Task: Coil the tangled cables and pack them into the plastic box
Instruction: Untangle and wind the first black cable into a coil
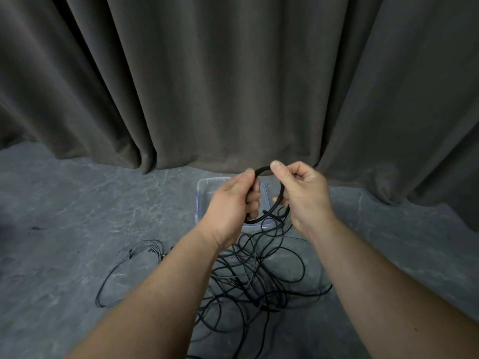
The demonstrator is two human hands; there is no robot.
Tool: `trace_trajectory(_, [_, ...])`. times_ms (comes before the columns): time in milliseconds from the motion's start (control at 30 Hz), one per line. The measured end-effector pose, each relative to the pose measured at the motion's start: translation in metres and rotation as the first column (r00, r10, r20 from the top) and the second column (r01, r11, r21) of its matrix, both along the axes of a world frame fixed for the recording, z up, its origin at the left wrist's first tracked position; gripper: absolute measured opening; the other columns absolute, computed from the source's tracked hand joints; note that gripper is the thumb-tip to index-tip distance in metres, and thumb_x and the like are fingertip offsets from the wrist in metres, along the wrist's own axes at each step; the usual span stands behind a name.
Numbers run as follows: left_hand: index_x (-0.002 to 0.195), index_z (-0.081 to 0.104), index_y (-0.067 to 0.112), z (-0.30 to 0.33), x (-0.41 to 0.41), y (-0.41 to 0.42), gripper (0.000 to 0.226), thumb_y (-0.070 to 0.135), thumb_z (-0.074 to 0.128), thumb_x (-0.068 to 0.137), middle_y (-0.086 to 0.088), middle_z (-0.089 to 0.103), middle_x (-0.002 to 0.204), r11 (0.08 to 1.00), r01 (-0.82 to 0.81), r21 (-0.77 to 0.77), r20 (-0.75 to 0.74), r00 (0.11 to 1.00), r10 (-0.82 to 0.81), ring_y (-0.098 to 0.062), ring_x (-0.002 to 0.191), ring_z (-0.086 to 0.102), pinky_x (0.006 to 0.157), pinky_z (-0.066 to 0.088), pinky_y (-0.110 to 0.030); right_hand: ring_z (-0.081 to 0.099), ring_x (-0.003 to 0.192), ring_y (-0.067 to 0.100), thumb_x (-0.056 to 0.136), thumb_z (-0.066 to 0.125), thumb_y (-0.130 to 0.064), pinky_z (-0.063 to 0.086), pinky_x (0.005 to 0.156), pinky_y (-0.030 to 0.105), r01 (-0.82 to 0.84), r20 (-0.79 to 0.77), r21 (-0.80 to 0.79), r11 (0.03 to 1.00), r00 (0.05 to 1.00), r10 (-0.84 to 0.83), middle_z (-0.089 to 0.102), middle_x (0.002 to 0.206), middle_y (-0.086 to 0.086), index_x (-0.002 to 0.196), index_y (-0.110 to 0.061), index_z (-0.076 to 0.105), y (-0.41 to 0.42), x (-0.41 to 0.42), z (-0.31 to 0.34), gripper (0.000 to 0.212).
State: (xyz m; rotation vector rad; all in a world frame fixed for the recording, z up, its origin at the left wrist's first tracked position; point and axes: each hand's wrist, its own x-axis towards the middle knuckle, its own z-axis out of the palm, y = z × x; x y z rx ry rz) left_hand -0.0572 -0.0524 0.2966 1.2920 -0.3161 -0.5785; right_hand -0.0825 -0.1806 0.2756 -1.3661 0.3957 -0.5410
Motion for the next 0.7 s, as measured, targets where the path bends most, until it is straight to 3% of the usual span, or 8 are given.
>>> trace_trajectory(100, [0.073, 0.04, 0.016, -0.003, 0.001, 0.001, 0.033, 0.026, 0.036, 0.104, 0.008, 0.029, 0.056, 0.999, 0.032, 0.017, 0.075, 0.997, -0.033, -0.006, 0.047, 0.023, 0.047, 0.024, -0.018, 0.042, 0.053, 0.019, 0.082, 0.075, -0.029, 0.044, 0.05, 0.03, 0.017, 0.0, 0.034, 0.999, 1.0, -0.017, 0.043, 0.06, 0.007, 0.063, -0.019, 0.049, -0.001, 0.001, 0.0, 0.034])
trace_trajectory(200, [0.074, 0.041, 0.015, -0.007, -0.001, 0.001, 0.031, 0.027, 0.042, 0.102, 0.006, 0.03, 0.058, 0.998, 0.055, -0.002, 0.139, 0.989, -0.054, -0.009, 0.05, 0.025, 0.049, 0.025, -0.02, 0.056, 0.069, 0.025, 0.086, 0.069, -0.036, 0.05, 0.066, 0.04, -0.039, -0.02, -0.009, 0.999, 0.999, 0.039, 0.058, 0.071, 0.009, 0.072, -0.02, 0.057, -0.002, 0.002, -0.005, 0.025])
trace_trajectory(267, [0.074, 0.045, 0.012, -0.006, -0.003, 0.001, 0.031, 0.021, 0.041, 0.103, 0.003, 0.04, 0.059, 0.998, 0.065, 0.018, 0.201, 0.977, -0.067, -0.009, 0.053, 0.037, 0.053, 0.034, -0.018, 0.058, 0.068, 0.021, 0.092, 0.057, -0.045, 0.047, 0.066, 0.038, -0.129, -0.055, -0.082, 0.988, 0.991, 0.125, 0.062, 0.069, 0.006, 0.076, -0.023, 0.061, -0.001, 0.002, -0.008, 0.028])
trace_trajectory(400, [0.083, 0.057, 0.006, -0.003, -0.002, 0.005, 0.028, 0.014, 0.039, 0.103, 0.004, 0.053, 0.061, 0.993, 0.04, 0.11, 0.296, 0.953, -0.071, -0.007, 0.063, 0.053, 0.069, 0.043, -0.018, 0.04, 0.048, 0.011, 0.095, 0.049, -0.049, 0.038, 0.057, 0.035, -0.144, -0.075, -0.207, 0.968, 0.989, 0.131, 0.039, 0.046, -0.008, 0.065, -0.019, 0.046, -0.004, -0.001, -0.004, 0.043])
trace_trajectory(533, [0.094, 0.059, 0.006, 0.003, -0.002, 0.002, 0.03, 0.018, 0.033, 0.104, 0.007, 0.034, 0.05, 0.995, 0.097, -0.021, 0.055, 0.994, -0.096, -0.009, 0.048, 0.034, 0.057, 0.038, -0.023, 0.03, 0.045, 0.01, 0.092, 0.052, -0.052, 0.03, 0.049, 0.031, -0.099, -0.063, -0.22, 0.971, 0.994, 0.088, 0.03, 0.046, -0.009, 0.056, -0.024, 0.04, -0.006, -0.004, 0.002, 0.047])
trace_trajectory(700, [0.074, 0.048, 0.014, 0.009, 0.0, 0.002, 0.035, 0.027, 0.034, 0.104, 0.01, 0.026, 0.047, 0.997, 0.068, -0.045, -0.09, 0.993, -0.072, -0.006, 0.043, 0.02, 0.045, 0.025, -0.018, 0.04, 0.042, 0.01, 0.094, 0.052, -0.044, 0.039, 0.056, 0.032, -0.12, -0.101, -0.223, 0.967, 0.99, 0.1, 0.041, 0.04, -0.007, 0.054, -0.016, 0.045, -0.002, -0.008, 0.005, 0.05])
